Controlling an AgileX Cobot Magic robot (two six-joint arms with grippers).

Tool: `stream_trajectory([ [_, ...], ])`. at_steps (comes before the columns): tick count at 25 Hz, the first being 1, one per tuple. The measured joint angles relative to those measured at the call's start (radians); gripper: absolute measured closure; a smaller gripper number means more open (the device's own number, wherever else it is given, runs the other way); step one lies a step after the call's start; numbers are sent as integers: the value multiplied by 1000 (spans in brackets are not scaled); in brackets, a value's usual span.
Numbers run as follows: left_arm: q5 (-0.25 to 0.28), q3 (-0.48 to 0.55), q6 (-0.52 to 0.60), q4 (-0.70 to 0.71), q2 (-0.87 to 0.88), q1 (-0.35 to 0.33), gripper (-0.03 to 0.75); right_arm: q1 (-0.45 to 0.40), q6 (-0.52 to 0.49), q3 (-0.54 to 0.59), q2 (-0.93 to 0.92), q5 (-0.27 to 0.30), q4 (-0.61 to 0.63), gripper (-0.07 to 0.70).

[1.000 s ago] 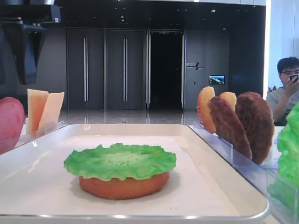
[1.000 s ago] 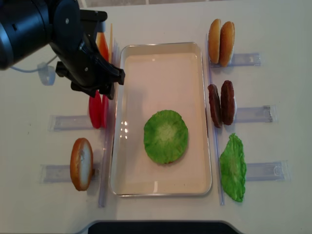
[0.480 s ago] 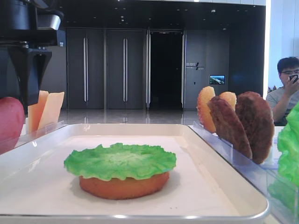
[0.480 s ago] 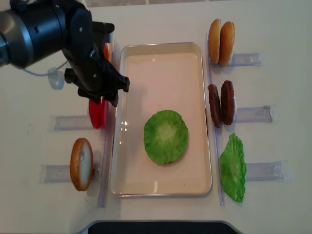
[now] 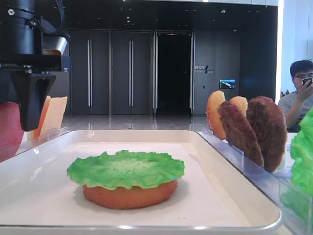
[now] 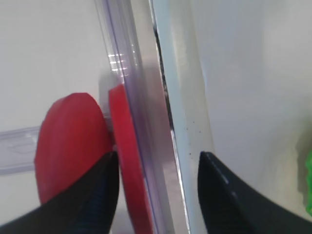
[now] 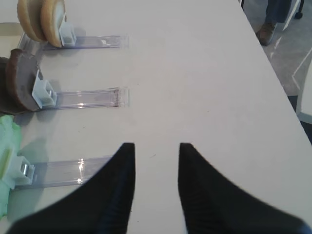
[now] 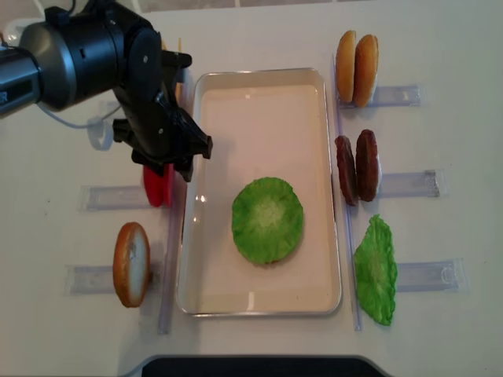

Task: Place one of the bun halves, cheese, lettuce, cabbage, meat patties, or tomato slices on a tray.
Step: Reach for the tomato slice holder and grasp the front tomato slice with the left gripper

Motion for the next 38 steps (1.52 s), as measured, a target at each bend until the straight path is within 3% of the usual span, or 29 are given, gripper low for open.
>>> stream_trajectory([
  [12, -1, 0, 0, 5, 6, 0, 330, 0, 0, 0, 0, 0, 0, 388],
  [25, 22, -2, 0, 34, 6, 0, 664, 0, 0, 0, 0, 0, 0, 388],
  [38, 29, -3, 13, 25, 6, 0, 668, 0, 0, 0, 0, 0, 0, 388],
])
